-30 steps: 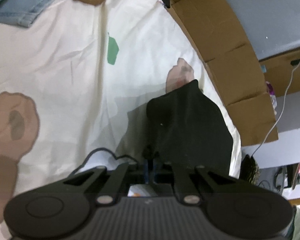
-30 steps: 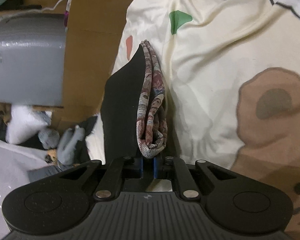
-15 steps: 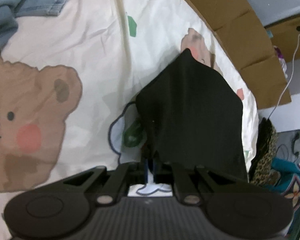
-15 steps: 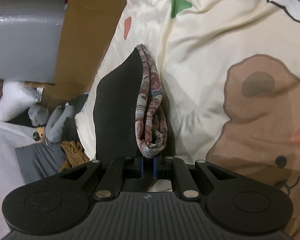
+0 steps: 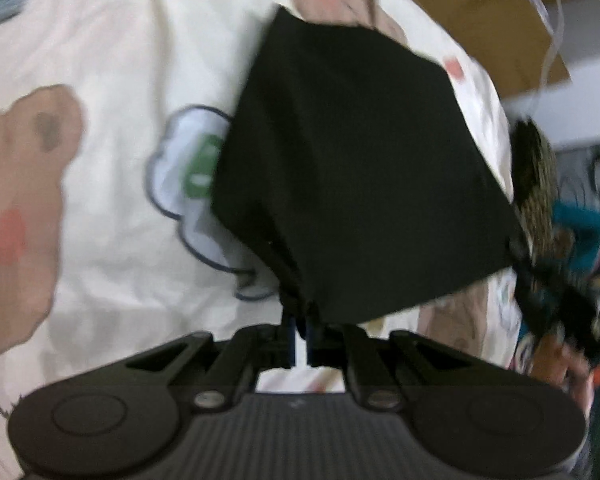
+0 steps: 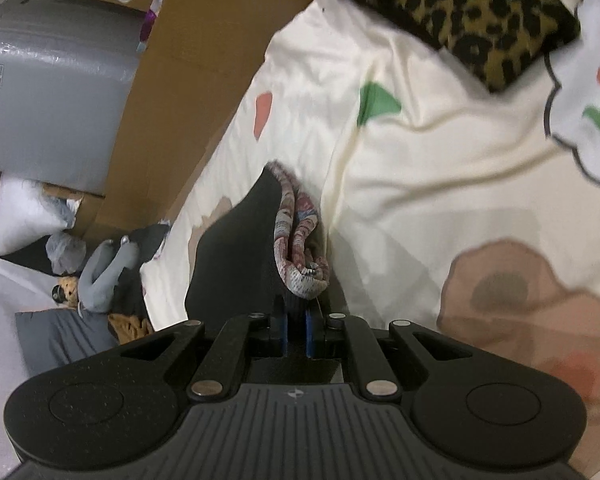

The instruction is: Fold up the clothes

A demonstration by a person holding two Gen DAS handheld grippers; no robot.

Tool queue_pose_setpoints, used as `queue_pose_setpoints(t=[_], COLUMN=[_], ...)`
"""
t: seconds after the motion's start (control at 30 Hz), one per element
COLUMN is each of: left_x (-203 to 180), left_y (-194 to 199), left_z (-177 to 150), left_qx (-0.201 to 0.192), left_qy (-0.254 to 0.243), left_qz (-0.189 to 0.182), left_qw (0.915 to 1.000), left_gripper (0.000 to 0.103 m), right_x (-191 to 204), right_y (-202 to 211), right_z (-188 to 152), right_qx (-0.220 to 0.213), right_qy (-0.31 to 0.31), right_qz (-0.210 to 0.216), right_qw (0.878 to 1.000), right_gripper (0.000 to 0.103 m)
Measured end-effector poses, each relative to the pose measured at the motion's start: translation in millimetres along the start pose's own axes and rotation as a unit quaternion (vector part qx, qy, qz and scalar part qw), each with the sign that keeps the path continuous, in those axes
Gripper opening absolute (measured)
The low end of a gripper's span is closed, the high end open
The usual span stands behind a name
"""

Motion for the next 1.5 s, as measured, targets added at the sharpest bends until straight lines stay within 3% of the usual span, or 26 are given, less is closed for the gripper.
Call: queue_pose_setpoints(t=[0.17, 0.4, 0.57, 0.8, 1.0, 1.27, 1.4, 1.47, 1.5], left_x=[-19.8, -37.9, -60.2, -73.5, -87.6, -86.5, -89.8, -92.2, -92.0], left_y=[-5.7, -12.3, -24.7, -38.4, -33.1, -15.6, -5.3, -3.0, -2.2], left_z=[-4.7, -14.8, -23.4, -28.2, -43.1, 1.3, 22.2, 30.4, 34.4], left_qx=[0.035, 0.046, 0.083, 0.105, 0.134, 0.072, 0.038, 0.025, 0.018], left_qy=[-0.064, -0.102, -0.164, -0.174, -0.217, -0.231, -0.235, -0.239, -0.239], left_qz=[-0.022, -0.050, -0.082, -0.117, -0.137, -0.087, -0.082, -0.076, -0.069], left_qw=[0.9971, 0.9924, 0.9795, 0.9722, 0.9573, 0.9663, 0.9677, 0.9677, 0.9683], left_gripper=[0.004, 0.004, 0.000, 0.000, 0.000, 0.009, 0.015, 0.021, 0.029], right_x=[6.9, 14.4, 21.1, 23.3, 14.8, 11.4, 11.8, 10.5, 9.3], right_y=[0.2, -1.2, -3.6, -14.7, -25.0, -39.1, -45.0, -47.9, -49.4], right_z=[14.4, 37.7, 57.7, 81.9, 95.1, 111.6, 121.8, 126.6, 128.6], right_qx=[-0.013, -0.032, -0.040, -0.042, -0.048, -0.055, -0.054, -0.058, -0.060], right_qy=[0.016, 0.036, 0.058, 0.074, 0.064, 0.070, 0.080, 0.082, 0.083], right_qz=[0.005, 0.012, 0.014, 0.003, -0.011, -0.030, -0.036, -0.043, -0.044], right_qw=[1.000, 0.999, 0.997, 0.996, 0.997, 0.996, 0.995, 0.994, 0.994], right_gripper=[0.006, 0.005, 0.005, 0.004, 0.004, 0.004, 0.004, 0.004, 0.005])
Point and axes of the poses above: each gripper's, at about its wrist camera, not at the fingertips, and y roughly against the way its jaws point, x to its left, z to its top, the point moved 1 cm from there along -y, roughly the way its jaws point, and after that the axes turned 9 degrees about -x, right-handed, at the moved point
